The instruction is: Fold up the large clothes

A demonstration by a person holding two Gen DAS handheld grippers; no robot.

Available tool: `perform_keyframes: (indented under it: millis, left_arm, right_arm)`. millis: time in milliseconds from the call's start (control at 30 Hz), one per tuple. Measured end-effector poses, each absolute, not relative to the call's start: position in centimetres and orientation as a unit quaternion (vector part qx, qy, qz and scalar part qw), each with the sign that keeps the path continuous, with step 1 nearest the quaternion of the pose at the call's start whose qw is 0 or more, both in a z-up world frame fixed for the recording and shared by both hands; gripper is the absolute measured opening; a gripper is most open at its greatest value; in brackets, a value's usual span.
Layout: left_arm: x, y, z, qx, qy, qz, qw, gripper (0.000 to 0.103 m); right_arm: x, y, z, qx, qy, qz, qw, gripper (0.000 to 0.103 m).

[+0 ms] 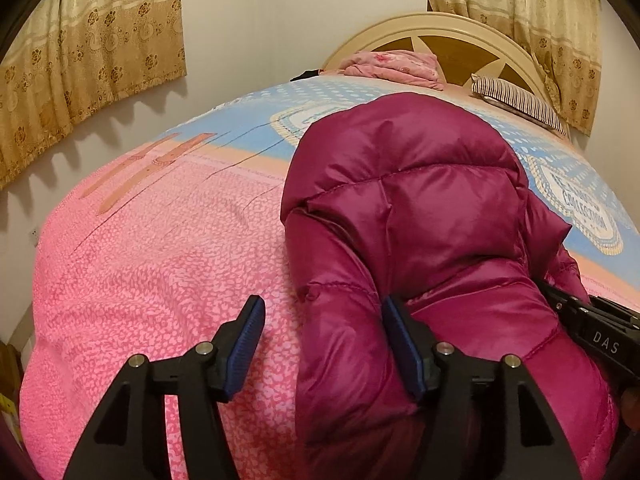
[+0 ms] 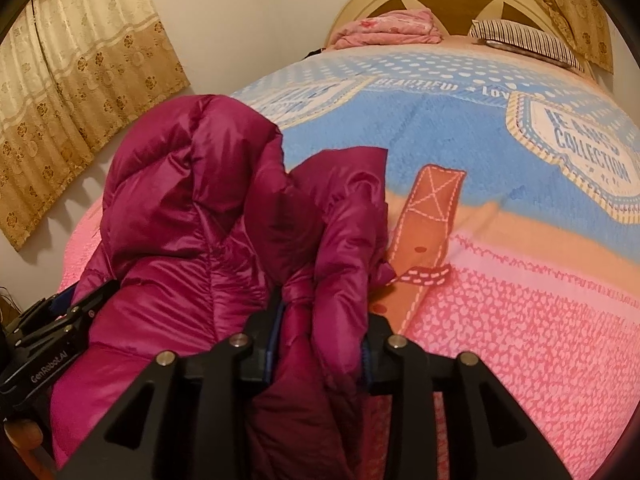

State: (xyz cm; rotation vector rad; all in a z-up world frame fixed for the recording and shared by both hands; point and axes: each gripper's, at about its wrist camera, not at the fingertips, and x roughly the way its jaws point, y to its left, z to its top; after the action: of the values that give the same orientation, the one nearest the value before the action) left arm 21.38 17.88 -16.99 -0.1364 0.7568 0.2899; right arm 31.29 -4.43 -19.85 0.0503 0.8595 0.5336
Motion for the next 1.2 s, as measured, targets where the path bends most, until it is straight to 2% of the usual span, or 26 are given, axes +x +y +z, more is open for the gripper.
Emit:
perform_keyframes:
  millis: [333, 433, 500, 567, 667, 767, 1200]
  left_arm:
    - [20.1, 17.7, -15.2, -0.061, 0.366, 0.143, 0.918, 0.064]
    - [18.5, 17.7, -13.7, -0.059, 0.352, 0.145, 0.923, 0.064]
    - [17.0, 17.7, -12.2, -0.059, 0.338, 0.144, 0.928, 0.064]
    - [14.9, 17.5, -10.3, -0.056, 0.317, 0.145, 0.936, 0.064]
    - [12.1, 17.3, -7.8, -0.050, 0.291, 0.145, 0.944, 0.064]
    - [10.0, 17.0, -6.1, -0.050, 0.270, 0.141, 0.951, 0.064]
    - [7.1, 16.1, -3.3, -0.063, 0.237, 0.122, 0.962, 0.067]
  right_arm:
    - [30.9, -4.8, -19.0, 0.021, 0.413, 0.249, 0.876, 0.039]
    - [29.9, -5.3, -17.7, 0.023, 0.398, 0.249, 0.883, 0.048]
    - [28.9, -5.6, -16.5, 0.020, 0.383, 0.247, 0.890, 0.064]
    - [27.3, -6.1, -15.0, 0.012, 0.364, 0.244, 0.899, 0.069]
    - [24.8, -6.9, -12.6, 0.009, 0.340, 0.241, 0.909, 0.070]
    - [21.8, -7.7, -10.1, 0.003, 0.301, 0.243, 0.922, 0.080]
    - [17.0, -7.9, -7.4, -0.005, 0.253, 0.250, 0.934, 0.084]
